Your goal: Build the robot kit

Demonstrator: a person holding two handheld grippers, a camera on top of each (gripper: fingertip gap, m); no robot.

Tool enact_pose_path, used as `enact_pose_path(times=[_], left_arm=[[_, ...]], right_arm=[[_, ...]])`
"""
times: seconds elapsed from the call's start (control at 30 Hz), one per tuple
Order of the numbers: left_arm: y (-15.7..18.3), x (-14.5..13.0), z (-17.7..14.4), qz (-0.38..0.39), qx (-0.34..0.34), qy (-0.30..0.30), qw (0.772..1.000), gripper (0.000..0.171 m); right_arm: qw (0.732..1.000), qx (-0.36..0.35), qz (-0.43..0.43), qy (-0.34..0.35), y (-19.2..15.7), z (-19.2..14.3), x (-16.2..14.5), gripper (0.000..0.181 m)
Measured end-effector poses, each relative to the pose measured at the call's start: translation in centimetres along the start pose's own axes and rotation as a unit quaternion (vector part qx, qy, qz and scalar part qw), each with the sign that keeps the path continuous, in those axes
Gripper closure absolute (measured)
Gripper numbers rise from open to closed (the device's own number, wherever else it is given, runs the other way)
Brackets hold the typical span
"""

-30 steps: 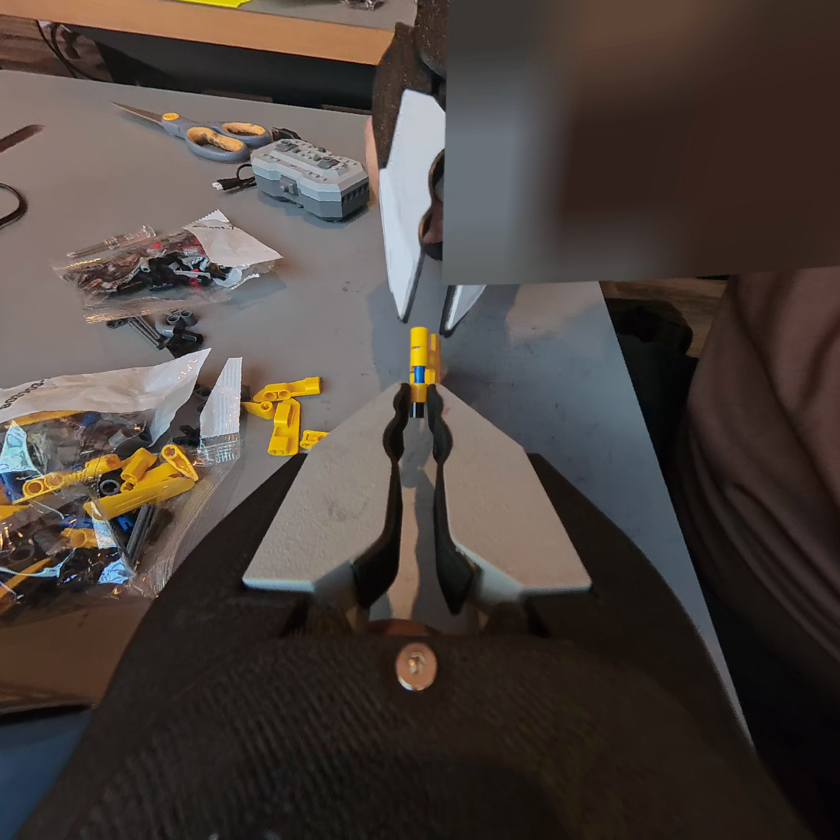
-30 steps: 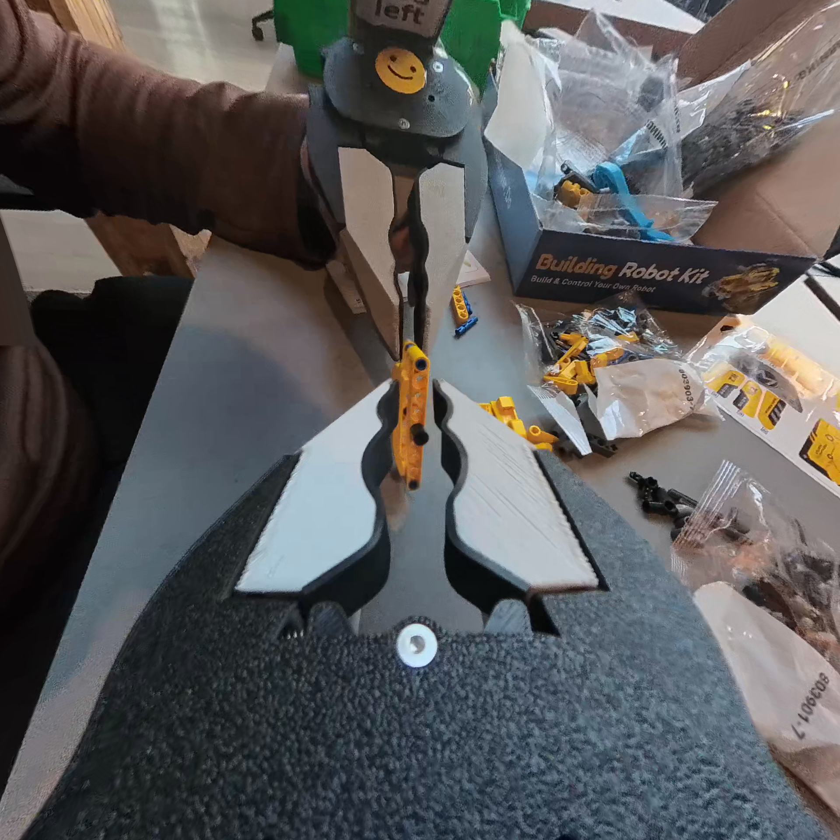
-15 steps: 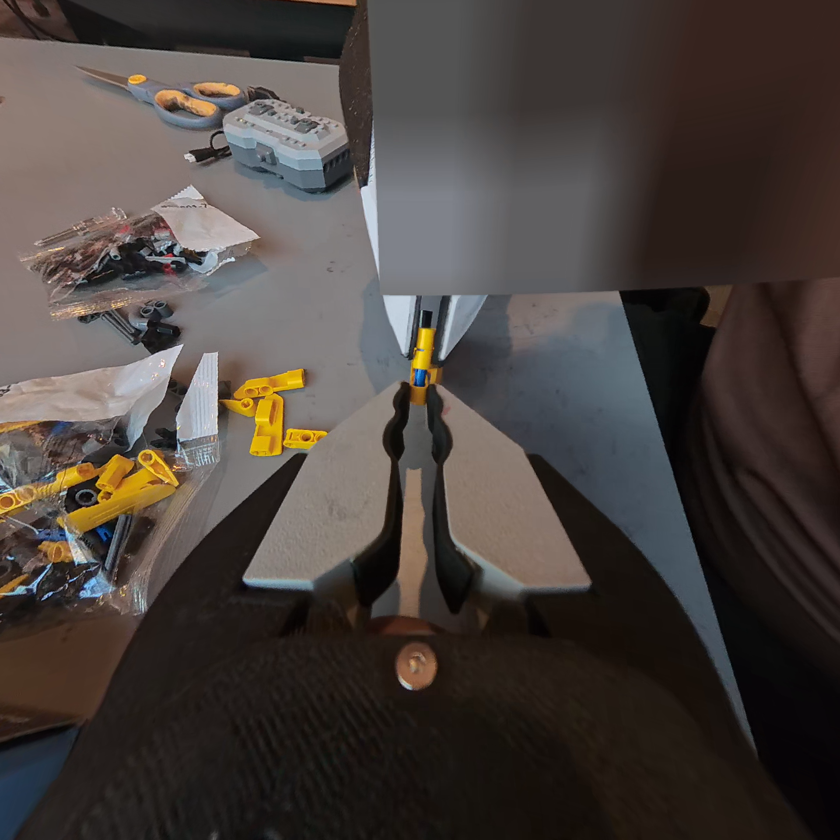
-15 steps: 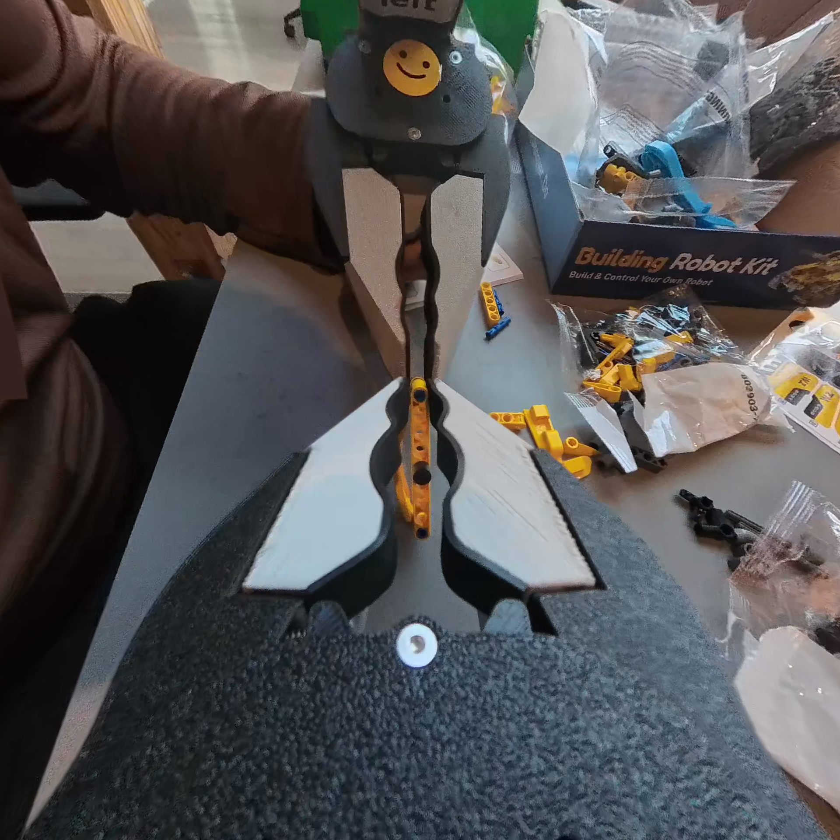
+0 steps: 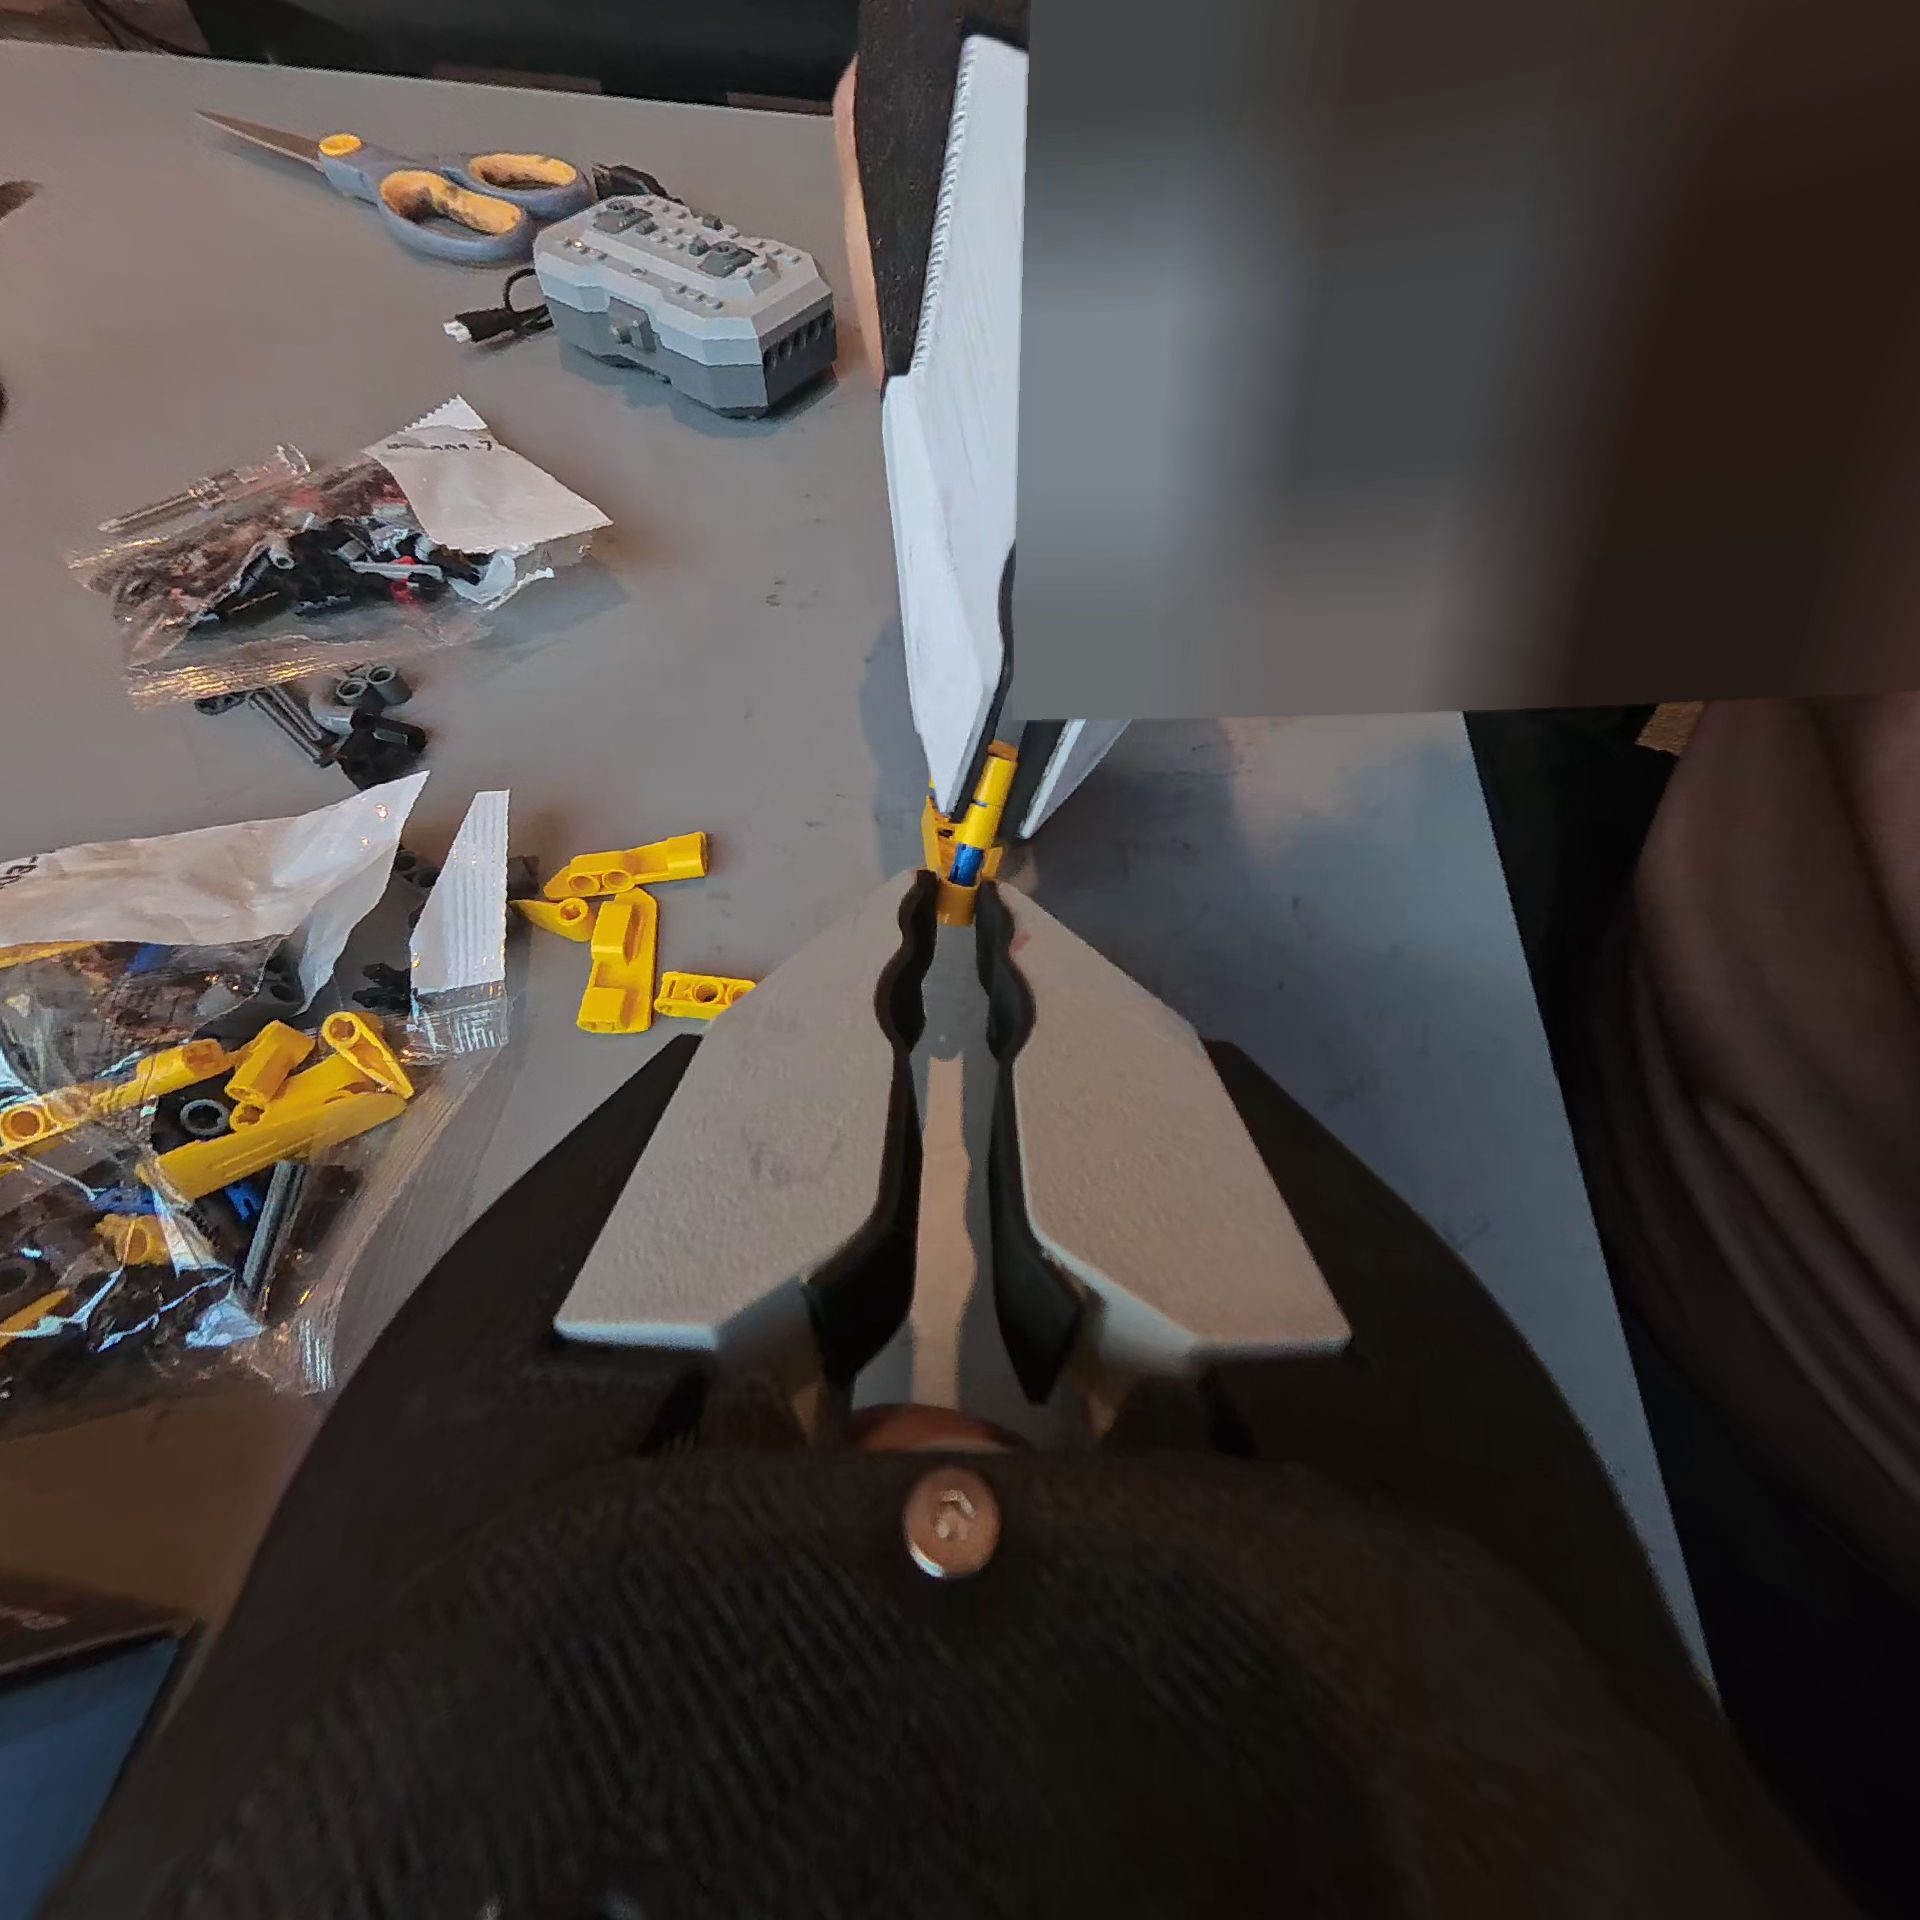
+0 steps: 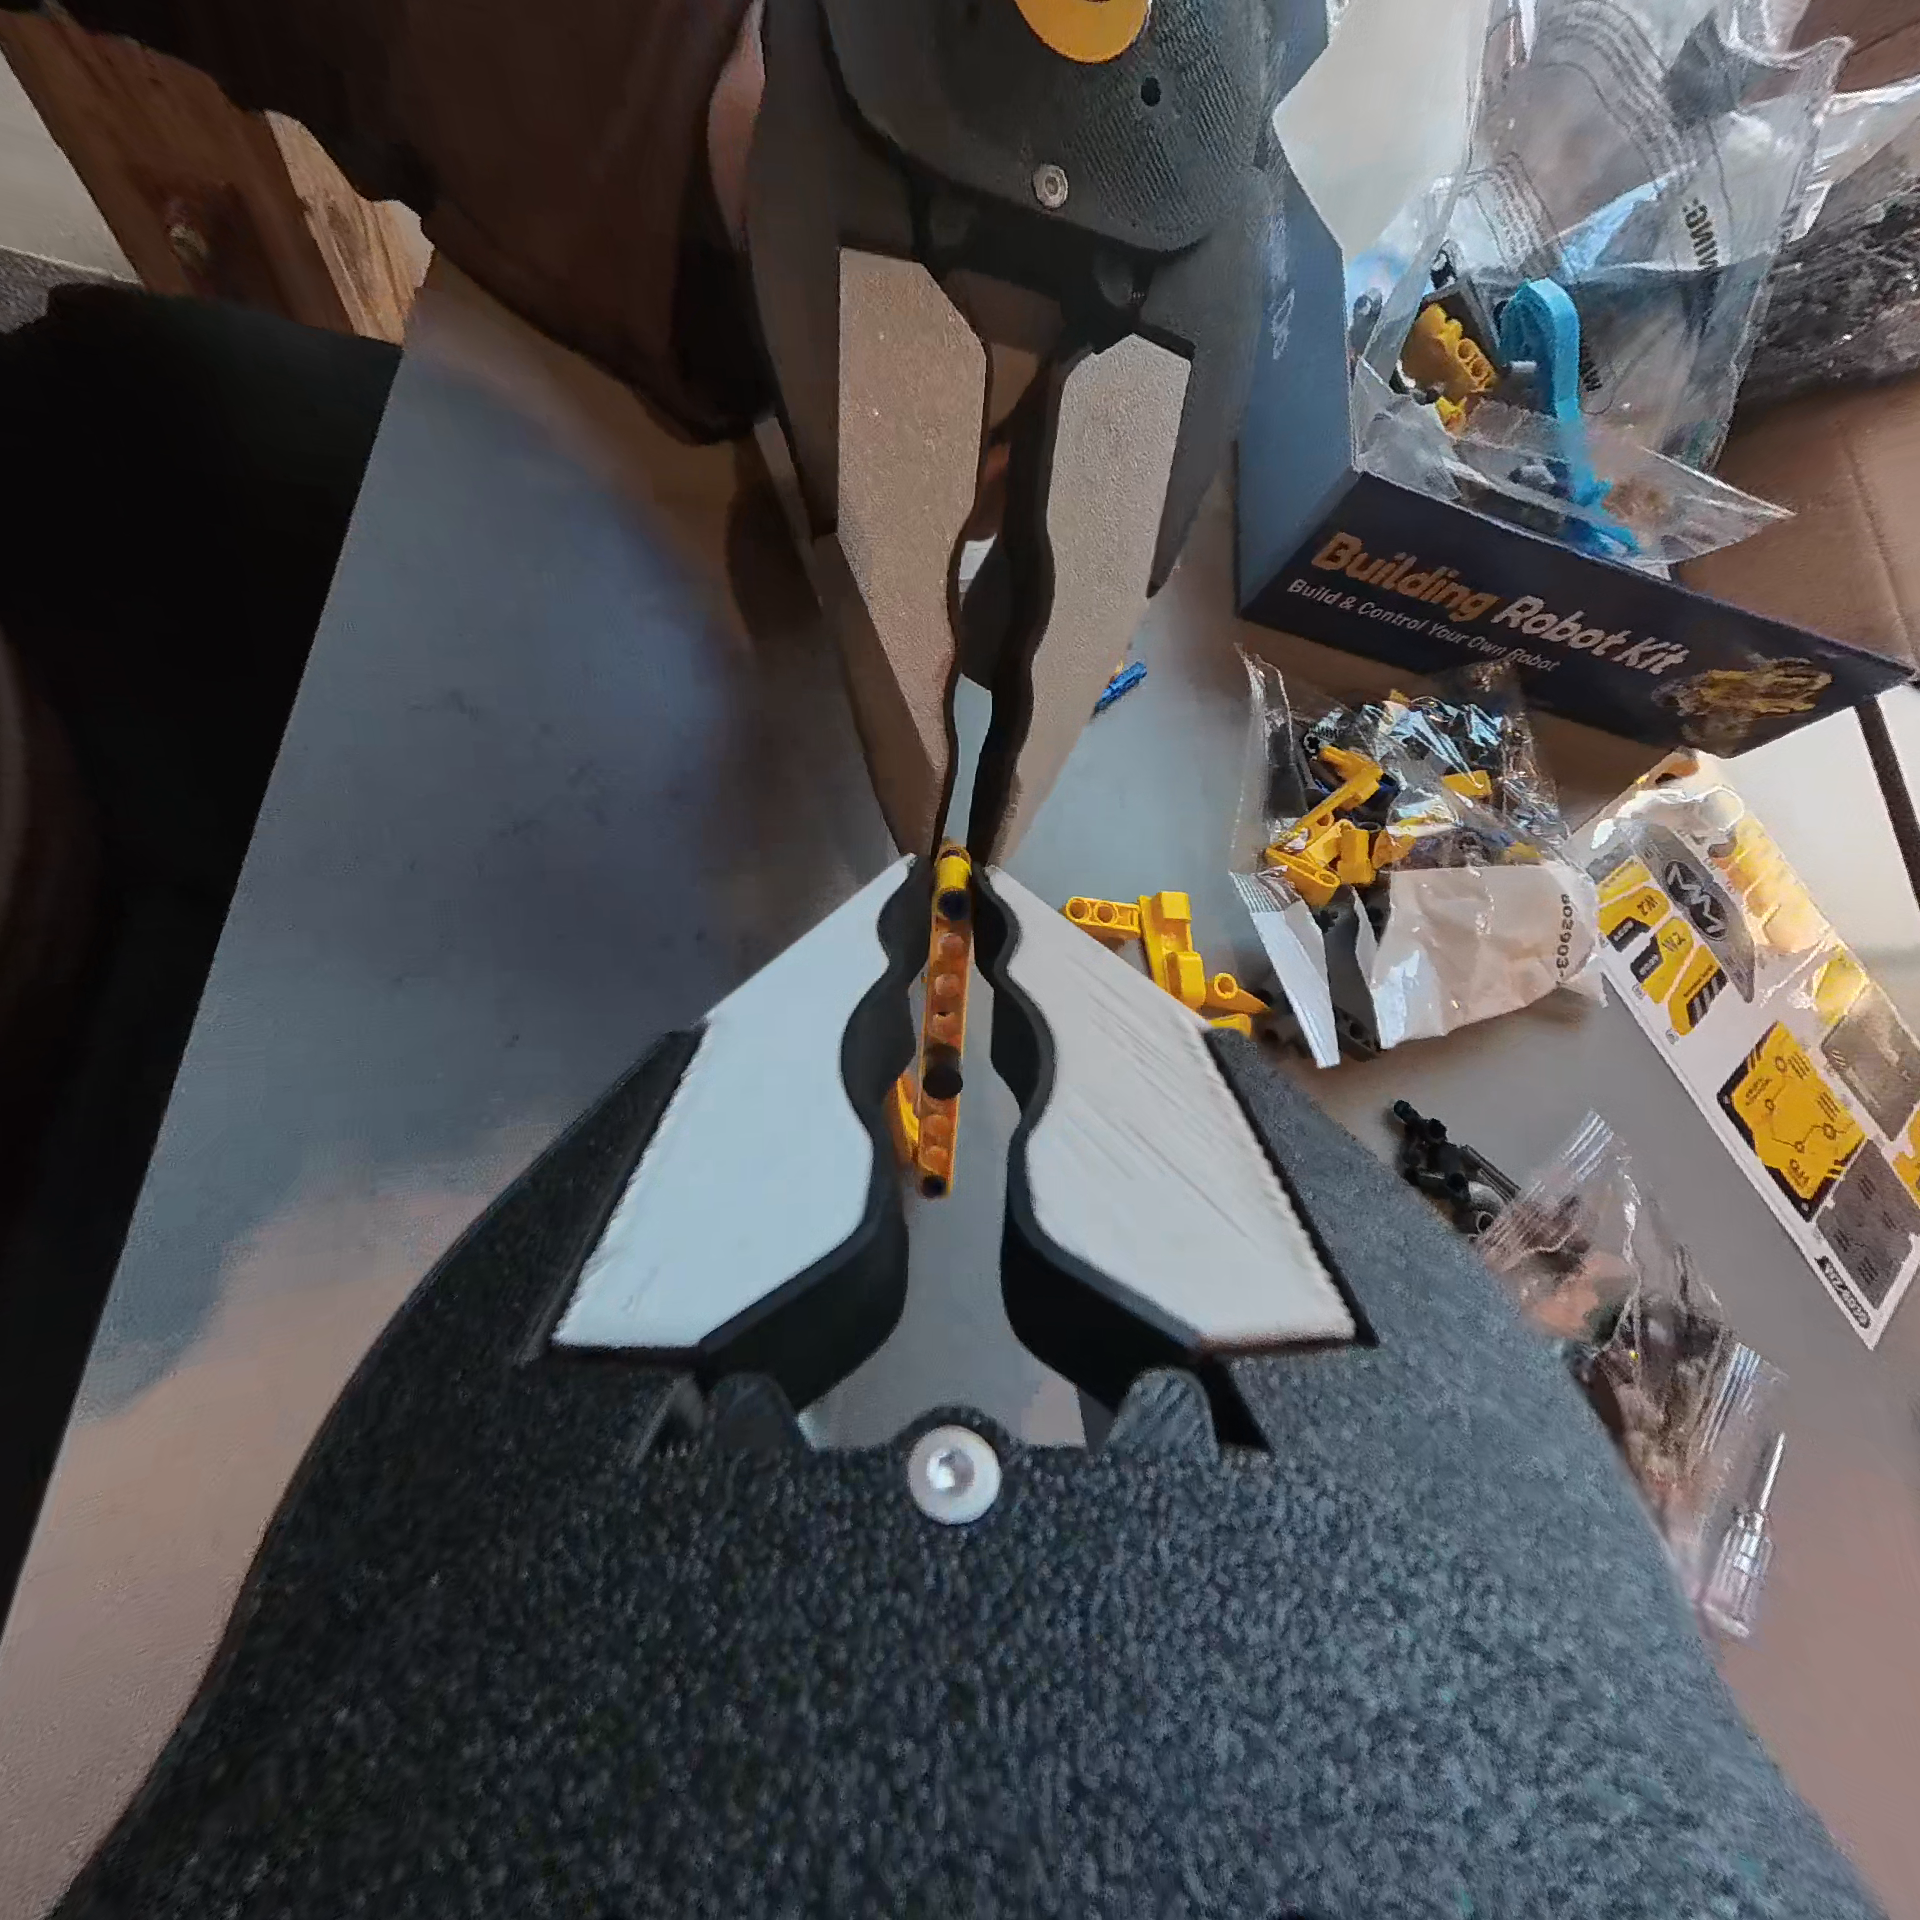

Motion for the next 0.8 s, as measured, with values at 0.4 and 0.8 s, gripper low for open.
enact_pose_path(times=[0.4, 0.8], left_arm=[[0.2, -0.4, 0.4, 0.015, 0.015, -0.024, 0.999, 0.168], [-0.2, -3.0, 2.0, -0.007, 0.021, -0.132, 0.991, 0.171]], right_arm=[[0.995, 0.032, -0.029, -0.091, -0.2, 0.4, -0.1, 0.174], [0.983, 0.102, 0.042, -0.146, -0.5, 2.7, -1.8, 0.174]])
Point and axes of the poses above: each gripper's, where its closed fingertips meet, z out along the fingers, x out of its top, y = z × x across the jaws, the point moved 3 cm from there along -z, back along the fingers, and after that the axes turned 3 degrees about y, right-handed, at the moved point
